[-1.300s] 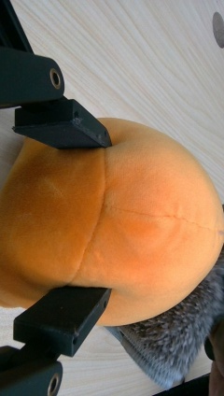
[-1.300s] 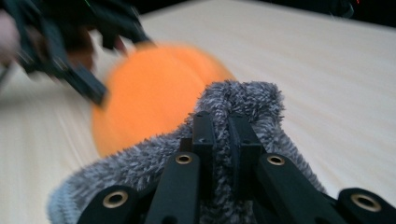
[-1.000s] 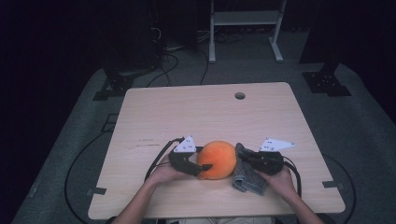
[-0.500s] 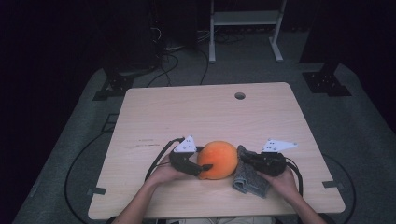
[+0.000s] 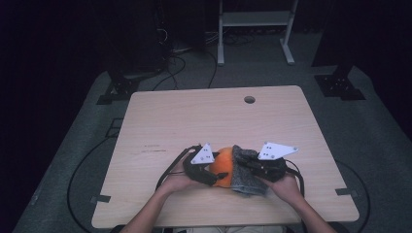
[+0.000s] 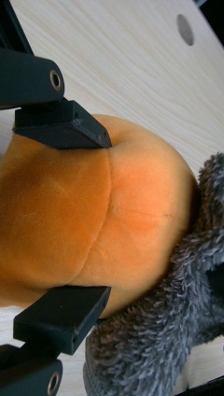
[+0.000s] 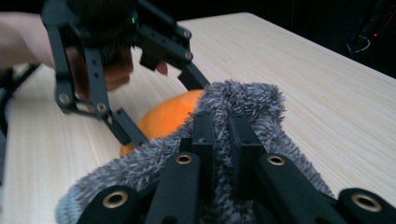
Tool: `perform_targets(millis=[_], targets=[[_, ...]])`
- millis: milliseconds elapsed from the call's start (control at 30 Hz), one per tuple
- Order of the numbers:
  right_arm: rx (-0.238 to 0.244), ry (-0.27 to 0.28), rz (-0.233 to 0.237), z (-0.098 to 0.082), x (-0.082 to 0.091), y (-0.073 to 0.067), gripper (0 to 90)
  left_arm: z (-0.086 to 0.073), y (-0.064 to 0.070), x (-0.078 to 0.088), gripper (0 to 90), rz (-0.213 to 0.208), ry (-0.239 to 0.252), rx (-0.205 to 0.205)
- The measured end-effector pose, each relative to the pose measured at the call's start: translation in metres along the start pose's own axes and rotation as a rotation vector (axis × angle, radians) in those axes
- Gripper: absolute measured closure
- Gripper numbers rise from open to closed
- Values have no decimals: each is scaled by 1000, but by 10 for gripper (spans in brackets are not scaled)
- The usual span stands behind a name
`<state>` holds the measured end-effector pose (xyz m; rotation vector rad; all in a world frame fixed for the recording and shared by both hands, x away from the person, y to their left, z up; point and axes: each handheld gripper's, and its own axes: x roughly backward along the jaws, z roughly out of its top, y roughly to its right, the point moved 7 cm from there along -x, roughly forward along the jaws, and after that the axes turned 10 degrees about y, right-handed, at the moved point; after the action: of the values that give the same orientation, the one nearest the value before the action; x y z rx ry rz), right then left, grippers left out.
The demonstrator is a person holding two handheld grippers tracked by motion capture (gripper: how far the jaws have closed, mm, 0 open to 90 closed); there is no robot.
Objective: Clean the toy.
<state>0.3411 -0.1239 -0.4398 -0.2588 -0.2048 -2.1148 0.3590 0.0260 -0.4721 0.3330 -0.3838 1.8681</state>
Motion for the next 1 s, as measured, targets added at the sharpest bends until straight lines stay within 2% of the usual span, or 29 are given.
perform_targets(millis=[33, 67, 100, 200, 333, 367, 467, 500, 533, 567, 600, 633, 700, 767, 800, 833, 867, 900, 1000], targets=[[-20, -9, -8, -4, 2, 4, 824, -1, -4, 2, 276, 4, 1, 24], [-20, -9, -8, -4, 2, 4, 824, -1, -4, 2, 276, 4, 1, 24], [-29, -21, -26, -11, 6, 10, 824, -1, -4, 2, 276, 0, 9, 35], [-53, -33, -42, -17, 14, 16, 821, 3, -2, 1, 276, 7, 10, 34], [-45, -15, -33, -12, 18, 11, 822, 8, 2, -2, 275, 24, 0, 13], [-29, 10, -15, -5, 16, 5, 822, 10, 5, -4, 277, 21, 5, 2], [-4, 8, -9, 0, 11, 1, 822, 12, 8, -7, 261, 22, -10, -21], [-8, -3, -8, -3, 8, 2, 824, 10, 7, -6, 237, 6, 5, 9], [-8, -3, -8, -3, 8, 2, 824, 10, 7, -6, 209, 6, 5, 9], [-35, -13, -14, -10, 8, 7, 824, 9, 4, -3, 193, -18, 52, 47], [-35, -13, -14, -10, 8, 7, 824, 9, 4, -3, 180, -18, 52, 47], [-40, -10, -21, -13, 9, 10, 825, 8, 1, -1, 180, -15, 64, 68], [-67, -1, -25, -16, 12, 13, 825, 5, -5, -1, 118, -7, 59, 119], [-68, 0, -31, -18, 14, 16, 825, 0, -8, -2, 101, -36, 54, 179], [-77, -3, -30, -19, 14, 16, 825, -1, -8, -3, 119, -55, 50, 199], [-74, -5, -33, -21, 16, 15, 825, -2, -6, -3, 222, -52, 50, 162], [-74, -5, -33, -21, 16, 15, 825, -2, -6, -3, 278, -52, 50, 162], [-55, -11, -39, -24, 18, 15, 824, 0, -4, -1, 325, -49, 53, 142], [-55, -30, -52, -28, 24, 17, 824, 2, -5, 0, 388, -39, 44, 129]])
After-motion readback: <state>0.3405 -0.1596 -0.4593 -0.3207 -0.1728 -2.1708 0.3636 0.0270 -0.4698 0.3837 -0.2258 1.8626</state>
